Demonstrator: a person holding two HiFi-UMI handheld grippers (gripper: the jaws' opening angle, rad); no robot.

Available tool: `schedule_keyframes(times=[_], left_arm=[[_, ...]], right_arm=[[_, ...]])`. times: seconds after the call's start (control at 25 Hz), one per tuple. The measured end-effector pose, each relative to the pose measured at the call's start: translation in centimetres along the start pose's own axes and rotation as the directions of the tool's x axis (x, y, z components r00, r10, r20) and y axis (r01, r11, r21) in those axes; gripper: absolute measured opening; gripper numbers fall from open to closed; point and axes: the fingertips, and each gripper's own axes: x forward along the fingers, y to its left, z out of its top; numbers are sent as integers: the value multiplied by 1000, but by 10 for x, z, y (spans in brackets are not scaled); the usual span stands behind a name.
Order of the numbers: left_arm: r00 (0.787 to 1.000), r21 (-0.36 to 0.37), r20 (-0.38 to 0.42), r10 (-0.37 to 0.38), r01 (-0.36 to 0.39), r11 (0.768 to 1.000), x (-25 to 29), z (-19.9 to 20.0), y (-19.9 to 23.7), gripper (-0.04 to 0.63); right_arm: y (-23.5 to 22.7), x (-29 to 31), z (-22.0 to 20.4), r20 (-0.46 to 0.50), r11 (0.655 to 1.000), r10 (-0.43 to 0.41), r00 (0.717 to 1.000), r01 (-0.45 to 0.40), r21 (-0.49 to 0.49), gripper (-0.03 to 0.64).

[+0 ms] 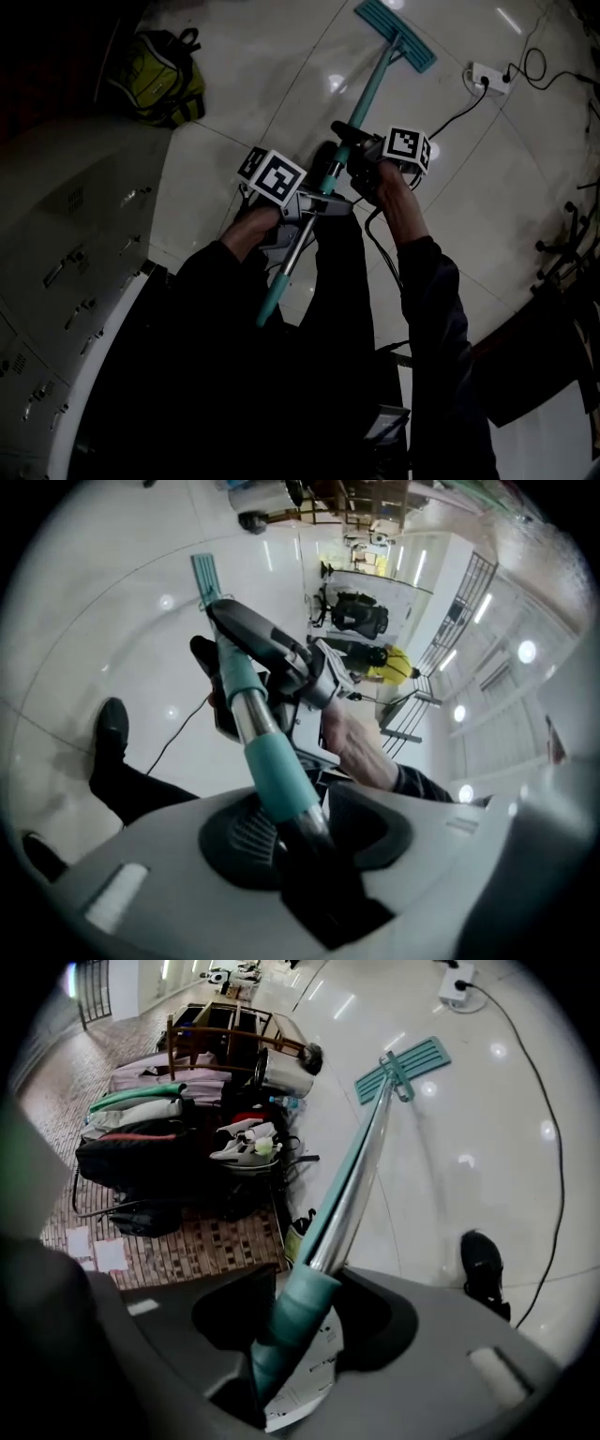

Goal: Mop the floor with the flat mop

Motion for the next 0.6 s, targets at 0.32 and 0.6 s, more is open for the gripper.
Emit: schedule_keyframes(times=[0.32,0.6], left_arm=[[1000,16,20,-22,21,1000,16,48,-9,160],[999,-2,37,-28,28,1000,-20,-63,-15,150]], right_arm=[[5,-8,52,1,999,-11,1000,11,-45,198],[28,-1,-61,-25,997,4,1000,-6,-80,198]])
